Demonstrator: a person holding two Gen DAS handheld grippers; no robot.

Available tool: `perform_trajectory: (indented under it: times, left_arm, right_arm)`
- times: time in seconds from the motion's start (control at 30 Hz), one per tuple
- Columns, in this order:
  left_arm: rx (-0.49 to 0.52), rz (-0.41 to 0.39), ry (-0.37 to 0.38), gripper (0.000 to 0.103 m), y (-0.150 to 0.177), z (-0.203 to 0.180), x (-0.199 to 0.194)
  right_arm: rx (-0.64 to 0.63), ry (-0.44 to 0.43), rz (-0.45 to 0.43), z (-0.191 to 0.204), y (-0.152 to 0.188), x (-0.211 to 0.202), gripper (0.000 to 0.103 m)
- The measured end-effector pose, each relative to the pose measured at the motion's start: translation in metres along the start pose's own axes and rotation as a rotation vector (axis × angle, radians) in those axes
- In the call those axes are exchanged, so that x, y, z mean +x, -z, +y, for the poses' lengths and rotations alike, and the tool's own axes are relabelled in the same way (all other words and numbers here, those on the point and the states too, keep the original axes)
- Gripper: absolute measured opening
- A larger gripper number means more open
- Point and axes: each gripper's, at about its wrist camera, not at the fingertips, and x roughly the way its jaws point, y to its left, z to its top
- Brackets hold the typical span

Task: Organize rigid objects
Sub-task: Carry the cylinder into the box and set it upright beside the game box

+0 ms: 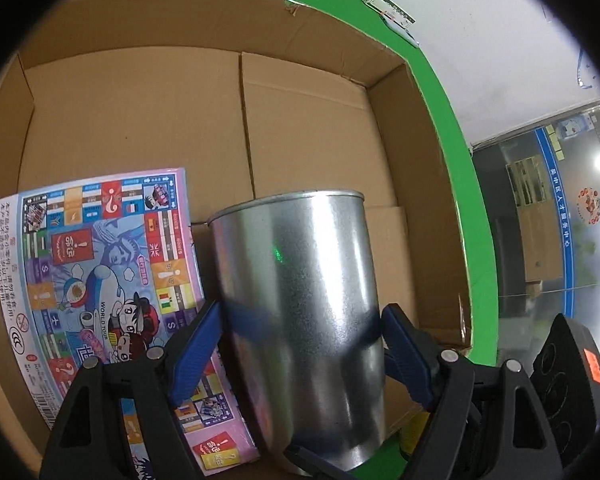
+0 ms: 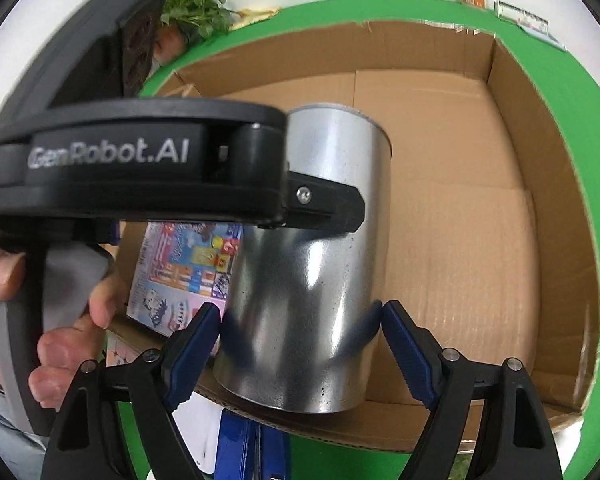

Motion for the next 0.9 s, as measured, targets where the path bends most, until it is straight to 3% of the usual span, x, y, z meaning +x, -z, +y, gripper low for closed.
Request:
perform_trajectory:
  times: [0.37, 0.63, 0.83, 0.9]
  left_arm:
    - [-0.009, 0.01, -0.049, 0.08, 0.002, -0.004, -0.004]
    - [-0.02, -0.055, -0.038, 0.078, 0.013, 0.0, -0.036]
    - [0.041, -0.246, -0.153, 0.077, 0.045, -0.01, -0.081]
    - [0.098, -0.394, -0.288, 0.076, 0.068, -0.022, -0.109]
  right_arm:
    - [0.024, -0.031, 0.032, -0.004, -0.013, 0.0, 0.082]
    - [-0.006, -0.003, 0.043, -0.002, -0.015, 0.004, 0.084]
    - [-0.143, 0.036, 0.018, 0.016, -0.012, -0.005, 0.091]
    - [-0.161, 0.047, -0.035, 0.018, -0.006, -0.02, 0.099]
